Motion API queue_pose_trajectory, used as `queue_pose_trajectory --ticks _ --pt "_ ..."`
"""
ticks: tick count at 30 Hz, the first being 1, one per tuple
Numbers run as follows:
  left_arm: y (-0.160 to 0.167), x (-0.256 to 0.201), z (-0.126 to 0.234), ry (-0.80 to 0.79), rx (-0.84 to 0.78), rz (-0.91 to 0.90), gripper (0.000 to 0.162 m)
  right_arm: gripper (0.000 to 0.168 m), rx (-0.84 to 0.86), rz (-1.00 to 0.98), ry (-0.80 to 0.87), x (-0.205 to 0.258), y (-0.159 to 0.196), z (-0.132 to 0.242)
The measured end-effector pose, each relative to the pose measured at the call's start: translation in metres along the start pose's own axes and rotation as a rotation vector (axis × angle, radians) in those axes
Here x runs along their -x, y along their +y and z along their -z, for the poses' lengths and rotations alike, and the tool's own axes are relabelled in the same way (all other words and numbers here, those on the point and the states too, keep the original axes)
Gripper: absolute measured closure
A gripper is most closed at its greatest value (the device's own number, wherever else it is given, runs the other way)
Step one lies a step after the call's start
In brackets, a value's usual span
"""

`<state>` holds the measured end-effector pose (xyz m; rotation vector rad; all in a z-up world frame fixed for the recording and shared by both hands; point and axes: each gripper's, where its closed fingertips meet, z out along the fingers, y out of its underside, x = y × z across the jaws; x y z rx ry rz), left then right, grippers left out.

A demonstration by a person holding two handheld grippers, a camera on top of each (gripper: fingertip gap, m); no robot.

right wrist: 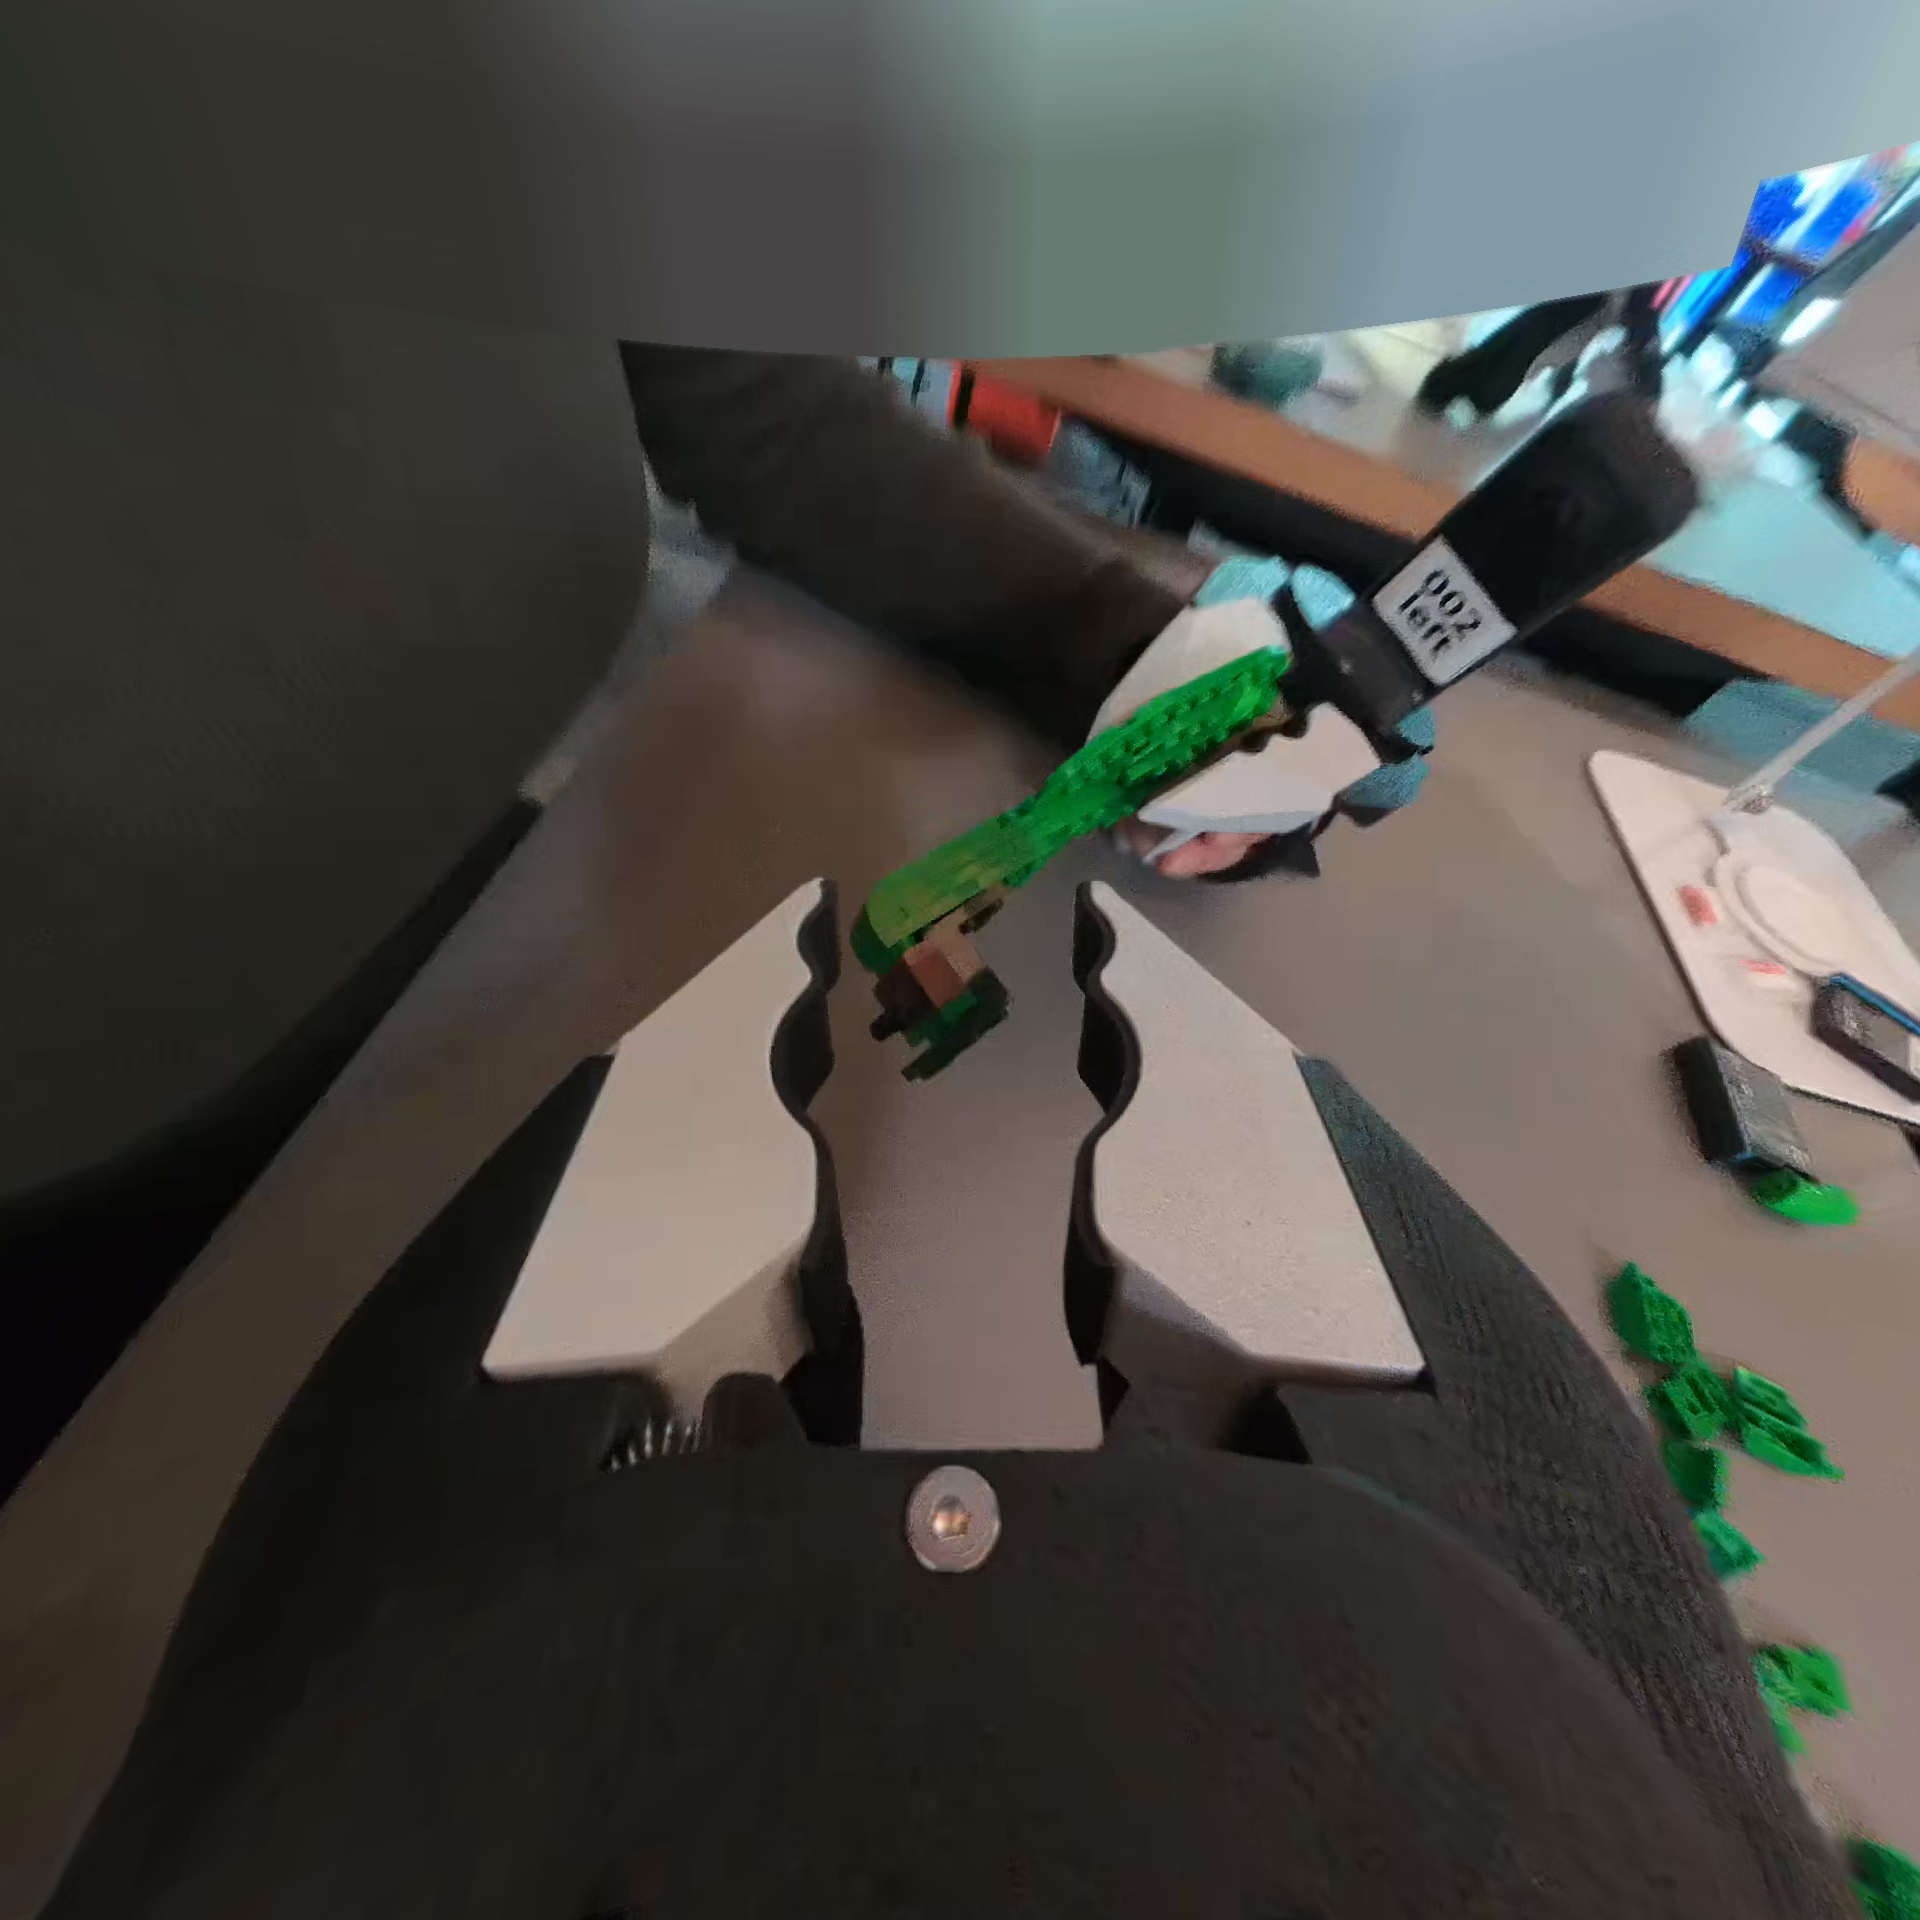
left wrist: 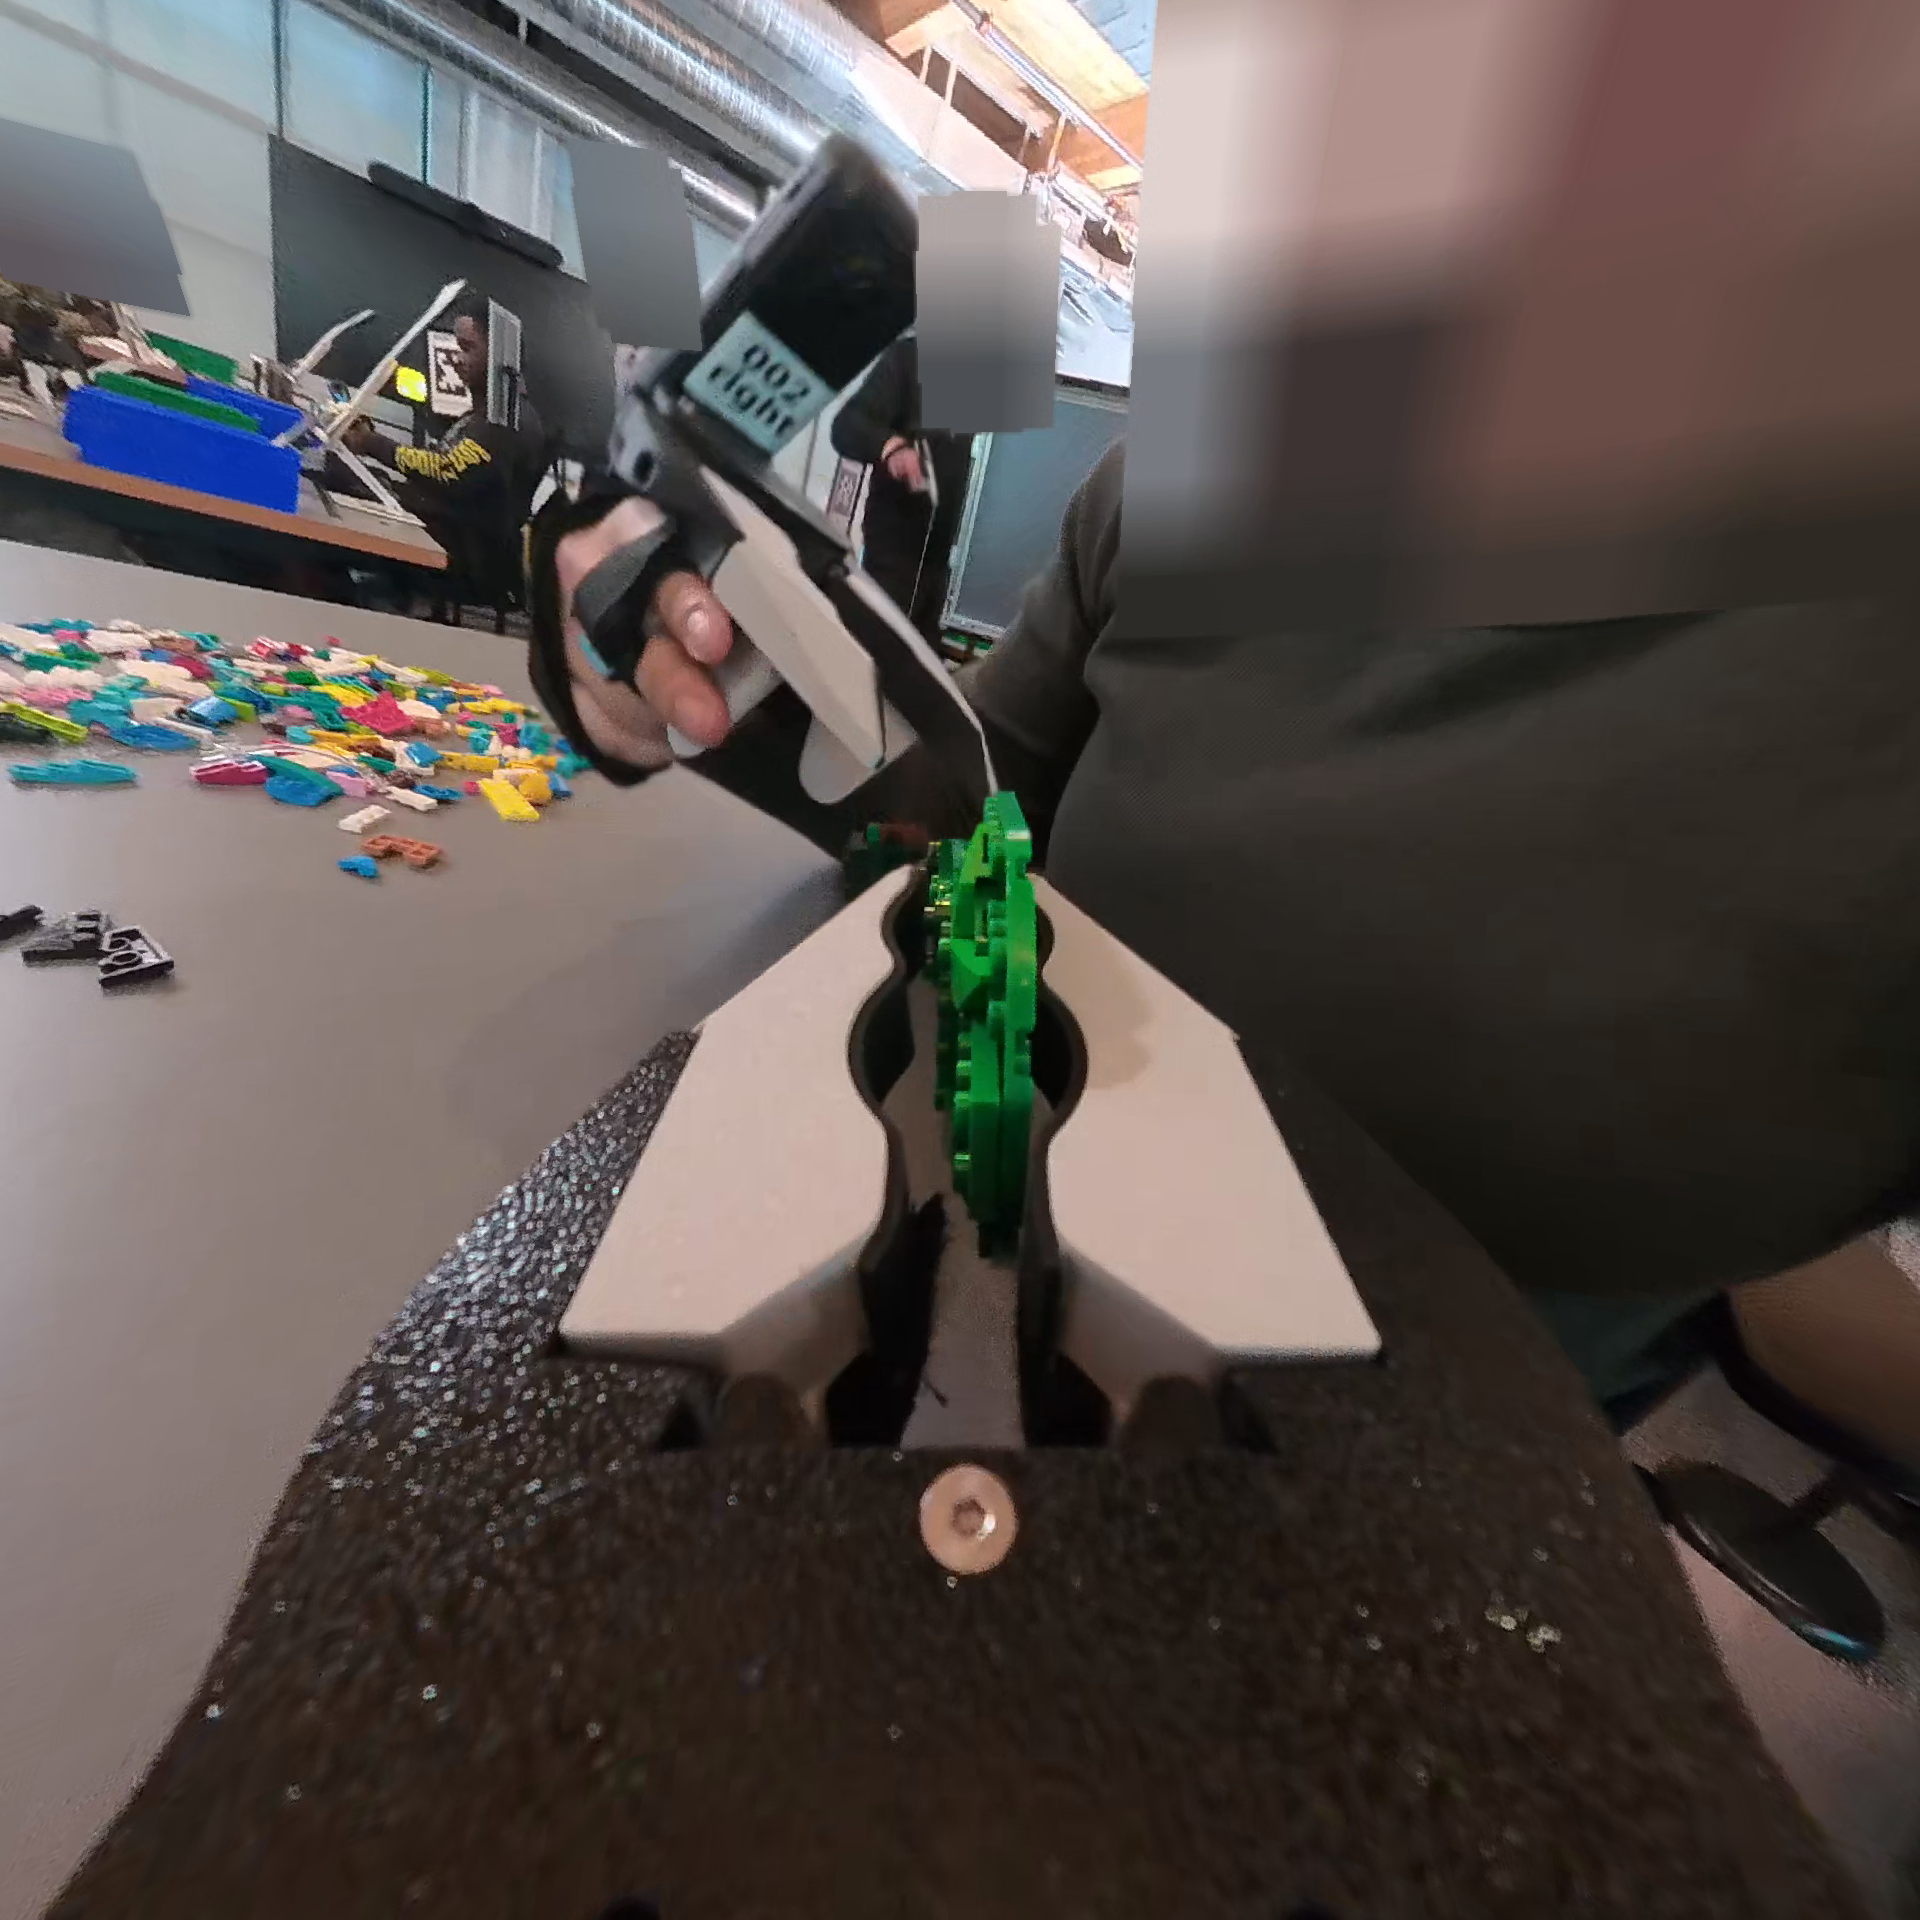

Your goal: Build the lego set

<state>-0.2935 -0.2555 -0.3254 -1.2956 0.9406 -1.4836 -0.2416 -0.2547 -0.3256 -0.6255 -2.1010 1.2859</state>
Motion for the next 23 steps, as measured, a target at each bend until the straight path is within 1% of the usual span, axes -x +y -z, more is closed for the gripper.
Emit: queue_pose_trajectory --ticks 2,6,8,11,12,14,18,21,22,23 --pt "0.002 -0.002 -0.001 0.007 0.012 0.001 0.149 0.129 0.149 0.046 -0.046 0.007 0.006 -0.003" --pt "0.005 -0.003 -0.003 0.016 0.03 0.002 0.149 0.132 0.417 0.178 -0.136 0.015 0.014 -0.008" --pt "0.006 -0.004 -0.004 0.019 0.041 0.0 0.149 0.137 0.494 0.23 -0.191 0.019 0.017 -0.013" --pt "0.008 -0.005 -0.005 0.023 0.054 -0.007 0.149 0.144 0.632 0.306 -0.236 0.018 0.035 -0.015" --pt "0.008 -0.004 -0.005 0.018 0.054 -0.006 0.149 0.148 0.641 0.315 -0.254 0.019 0.037 -0.016" --pt "0.008 -0.007 -0.005 0.035 0.052 -0.003 0.149 0.149 0.625 0.321 -0.274 0.021 0.034 -0.018" --pt "0.006 -0.006 -0.004 0.03 0.039 -0.001 0.149 0.15 0.645 0.315 -0.252 0.02 0.036 -0.02" --pt "0.007 0.004 -0.006 -0.032 0.045 0.01 0.146 0.151 0.682 0.306 -0.226 0.017 0.044 -0.018" --pt "0.005 0.01 -0.005 -0.08 0.033 0.011 0.141 0.151 0.687 0.298 -0.206 0.014 0.046 -0.017" --pt "0.002 0.017 -0.003 -0.131 0.008 0.013 0.128 0.151 0.686 0.286 -0.176 0.01 0.047 -0.016"
